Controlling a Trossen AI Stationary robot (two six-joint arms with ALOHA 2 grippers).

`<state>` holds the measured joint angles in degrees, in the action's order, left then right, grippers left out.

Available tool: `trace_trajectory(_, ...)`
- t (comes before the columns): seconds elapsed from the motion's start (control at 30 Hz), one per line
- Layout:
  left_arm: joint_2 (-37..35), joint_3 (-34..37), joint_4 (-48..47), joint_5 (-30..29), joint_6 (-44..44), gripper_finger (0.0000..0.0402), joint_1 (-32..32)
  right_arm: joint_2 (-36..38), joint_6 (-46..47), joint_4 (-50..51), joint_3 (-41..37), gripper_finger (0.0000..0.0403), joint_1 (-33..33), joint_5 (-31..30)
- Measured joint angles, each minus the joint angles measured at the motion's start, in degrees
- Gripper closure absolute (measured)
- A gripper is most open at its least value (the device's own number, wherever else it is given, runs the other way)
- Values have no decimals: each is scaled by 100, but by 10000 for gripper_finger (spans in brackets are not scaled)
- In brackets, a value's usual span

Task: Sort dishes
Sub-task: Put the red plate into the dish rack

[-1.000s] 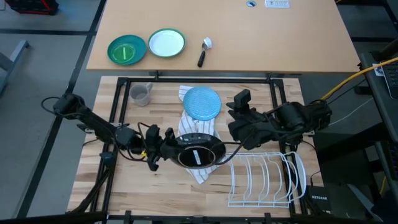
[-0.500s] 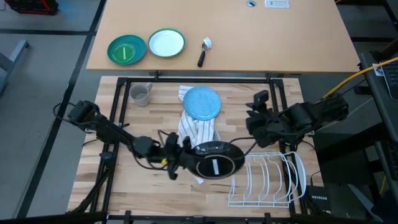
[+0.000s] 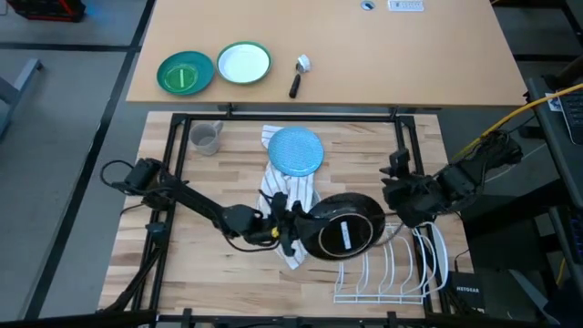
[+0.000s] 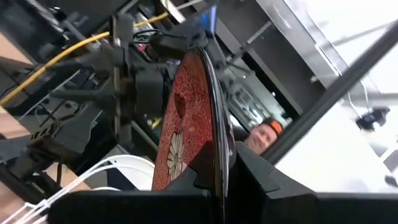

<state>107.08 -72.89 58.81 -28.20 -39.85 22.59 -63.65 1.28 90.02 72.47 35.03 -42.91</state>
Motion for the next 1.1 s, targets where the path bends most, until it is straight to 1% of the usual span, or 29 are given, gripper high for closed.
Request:
trace_trajectory(0.1,263,-295,-45,-299,-233,383,63,184,400,-2,-324,253,403,56)
trace_trajectory(0.2,543,-607,-293,-619,-483,383,100,302,815,5,-572,253,782,56)
trace_trajectory(0.4,1082,-1306,-618,-909,-766,383,105,307,1592,-57,-998,253,1439,58)
trace_trajectory(0.63,1334,-1934,-1516,-1312,-1202,383,194,304,2273,-395,-1291,253,2052,46)
trace_trajectory(0.7,1334,-2040,-1622,-1516,-1121,383,245,303,2282,-542,-1298,253,2173,-30)
trace_trajectory(0.83,1334,-2172,-1675,-1781,-776,383,329,248,2142,-801,-1300,253,2347,-373)
trace_trajectory(0.93,1334,-2260,-1669,-1802,-491,383,341,168,2175,-896,-1288,253,2345,-477)
trace_trajectory(1.1,1336,-2277,-1738,-1803,-462,383,334,84,2025,-1007,-1250,253,2341,-674)
